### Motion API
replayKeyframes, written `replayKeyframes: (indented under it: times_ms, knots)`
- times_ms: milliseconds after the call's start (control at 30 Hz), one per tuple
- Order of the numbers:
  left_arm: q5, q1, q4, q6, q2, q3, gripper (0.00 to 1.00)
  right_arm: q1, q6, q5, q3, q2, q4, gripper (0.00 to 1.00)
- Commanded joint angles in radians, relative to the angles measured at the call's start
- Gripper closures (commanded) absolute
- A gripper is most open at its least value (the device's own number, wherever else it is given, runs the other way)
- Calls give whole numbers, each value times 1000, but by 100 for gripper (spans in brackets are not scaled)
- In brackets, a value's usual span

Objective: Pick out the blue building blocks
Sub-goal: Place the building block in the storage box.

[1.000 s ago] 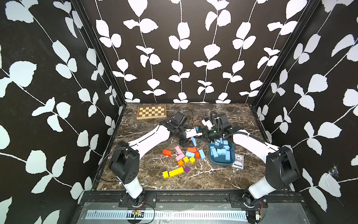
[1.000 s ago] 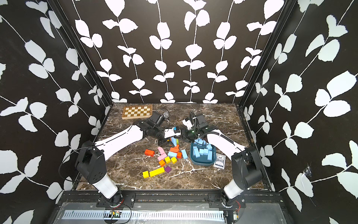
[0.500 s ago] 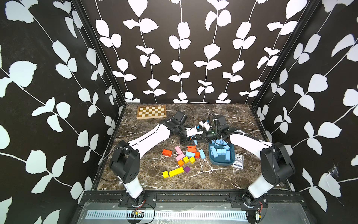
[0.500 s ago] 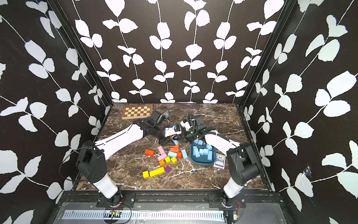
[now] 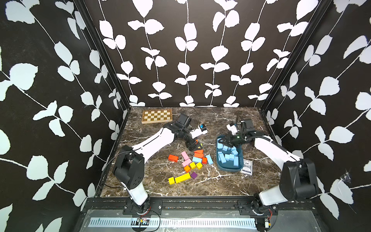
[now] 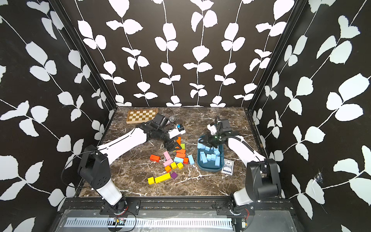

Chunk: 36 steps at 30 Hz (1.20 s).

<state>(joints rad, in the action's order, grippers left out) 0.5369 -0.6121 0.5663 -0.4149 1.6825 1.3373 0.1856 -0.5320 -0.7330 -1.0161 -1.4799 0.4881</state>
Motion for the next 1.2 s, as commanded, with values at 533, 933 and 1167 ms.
replayKeyframes:
  times_ms: [533, 933, 1167]
  knots:
    - [57, 49, -109, 217, -63, -156, 19, 34, 191, 104, 41, -112, 150, 92]
    - [57, 49, -118, 236, -53, -153, 19, 59, 218, 226, 26, -140, 228, 72]
    - [57, 50, -122, 242, -51, -155, 19, 60, 224, 298, -6, -83, 298, 69]
